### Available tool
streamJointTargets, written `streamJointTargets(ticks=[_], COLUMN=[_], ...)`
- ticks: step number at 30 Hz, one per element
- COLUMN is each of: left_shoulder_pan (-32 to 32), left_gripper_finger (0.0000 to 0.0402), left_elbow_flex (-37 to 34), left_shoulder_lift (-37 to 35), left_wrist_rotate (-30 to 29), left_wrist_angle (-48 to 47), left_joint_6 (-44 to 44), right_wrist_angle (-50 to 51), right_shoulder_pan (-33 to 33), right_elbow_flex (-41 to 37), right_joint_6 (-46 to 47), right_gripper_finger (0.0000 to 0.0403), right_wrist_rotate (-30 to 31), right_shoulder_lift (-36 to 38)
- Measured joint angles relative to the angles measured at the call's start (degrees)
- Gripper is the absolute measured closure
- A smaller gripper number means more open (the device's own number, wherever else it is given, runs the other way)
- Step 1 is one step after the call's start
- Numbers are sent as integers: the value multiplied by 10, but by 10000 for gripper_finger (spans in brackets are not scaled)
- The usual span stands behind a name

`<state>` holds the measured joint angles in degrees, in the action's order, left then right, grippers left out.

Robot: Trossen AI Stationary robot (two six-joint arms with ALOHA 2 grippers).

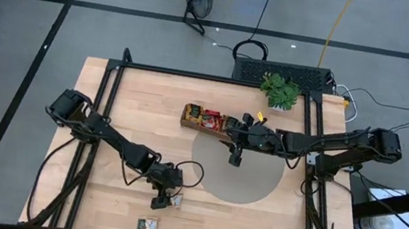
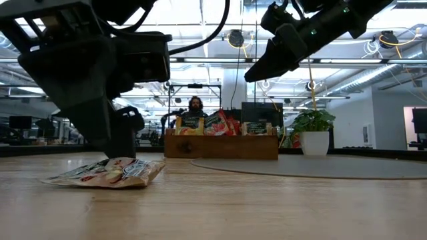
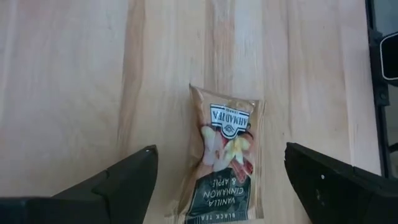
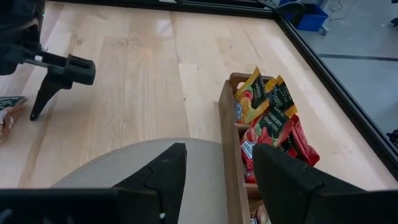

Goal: Pick & Place Tea
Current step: Put the brown tea bag into the right section of the wooden organizer

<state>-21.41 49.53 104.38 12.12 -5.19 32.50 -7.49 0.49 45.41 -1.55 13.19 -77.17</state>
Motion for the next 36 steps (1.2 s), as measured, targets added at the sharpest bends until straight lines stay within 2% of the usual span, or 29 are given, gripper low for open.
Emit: streamJointTargets(ticks=[3,6,10,22,26,29,32,36], left_shoulder_pan=[0,0,0,1,4,-4,-11,-25], left_gripper_finger=[59,88,151,380,396,398,398,399], left_elbow_flex=[-1,-1,-2,-3,1,28,80,161], left_shoulder_lift=[0,0,1,2,-13,-32,-38,-36], left_wrist_rotate=[0,-2,-13,-62,-70,-119,-209,-346], left_wrist_angle=[-1,-3,-9,-34,-71,-156,-299,-441], left_joint_6=[-5,-12,-28,-92,-111,-152,-215,-352], right_wrist_angle=[1,0,0,0,0,-1,-18,-123], right_shoulder_pan=[0,0,0,0,0,0,0,0], right_elbow_flex=[0,0,0,0,0,0,0,-26], right_joint_6=[0,0,-3,-7,0,9,32,69], right_gripper_finger=[234,234,234,234,236,235,234,236], right_wrist_rotate=[0,1,1,2,2,2,0,-73], right_shoulder_lift=[0,0,0,0,0,0,-2,-30])
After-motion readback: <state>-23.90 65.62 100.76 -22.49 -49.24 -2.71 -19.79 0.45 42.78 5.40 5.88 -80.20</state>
